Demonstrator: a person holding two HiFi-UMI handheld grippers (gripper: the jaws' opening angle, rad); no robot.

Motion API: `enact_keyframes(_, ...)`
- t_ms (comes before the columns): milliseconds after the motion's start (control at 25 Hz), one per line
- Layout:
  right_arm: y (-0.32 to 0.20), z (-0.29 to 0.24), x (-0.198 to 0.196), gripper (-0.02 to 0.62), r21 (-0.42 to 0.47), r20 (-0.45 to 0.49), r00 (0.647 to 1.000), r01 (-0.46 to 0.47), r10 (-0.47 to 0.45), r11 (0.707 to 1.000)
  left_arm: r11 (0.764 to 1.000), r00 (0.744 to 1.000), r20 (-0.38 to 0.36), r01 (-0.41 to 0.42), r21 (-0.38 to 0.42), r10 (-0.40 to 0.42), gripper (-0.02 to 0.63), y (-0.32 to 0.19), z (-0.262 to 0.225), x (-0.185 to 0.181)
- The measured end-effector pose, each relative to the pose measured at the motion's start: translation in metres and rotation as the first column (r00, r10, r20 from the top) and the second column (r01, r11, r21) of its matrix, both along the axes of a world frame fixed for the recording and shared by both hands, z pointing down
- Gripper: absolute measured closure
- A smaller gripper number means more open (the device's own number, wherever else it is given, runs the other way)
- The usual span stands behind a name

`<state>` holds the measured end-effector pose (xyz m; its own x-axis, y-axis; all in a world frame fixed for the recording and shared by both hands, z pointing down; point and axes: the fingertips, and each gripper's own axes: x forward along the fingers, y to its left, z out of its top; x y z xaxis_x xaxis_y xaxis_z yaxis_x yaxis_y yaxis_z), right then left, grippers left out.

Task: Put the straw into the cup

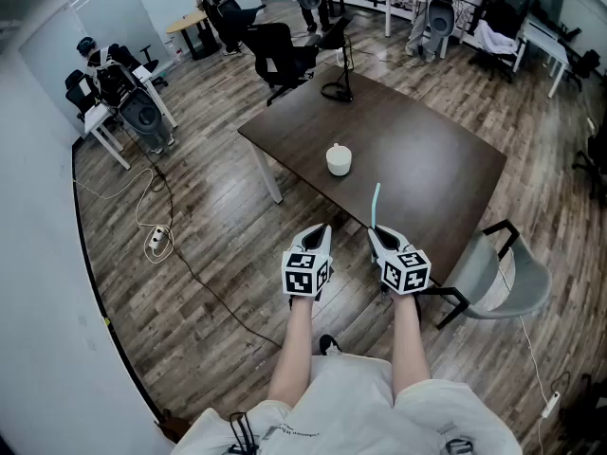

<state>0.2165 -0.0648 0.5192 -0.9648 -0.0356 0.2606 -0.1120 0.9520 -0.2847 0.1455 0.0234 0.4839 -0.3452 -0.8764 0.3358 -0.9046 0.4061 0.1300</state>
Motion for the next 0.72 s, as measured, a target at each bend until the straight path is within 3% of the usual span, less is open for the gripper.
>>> enact_keyframes(320,0.018,0.005,-0.028,0.551,0.003,-0.013,0.999,0.031,-0.031,1.0,1.0,0.999,-0.038,-0.017,-0.023,0.016,0.606,0.009,0.014,-0.022)
enact_keyframes(720,0.002,-0.006,-0.055,0.548,-0.11,0.057,0.998,-0.008,0.014,0.994,0.997,0.997,-0.023,-0.076,-0.004,0.076,0.606,0.006,0.005,-0.04)
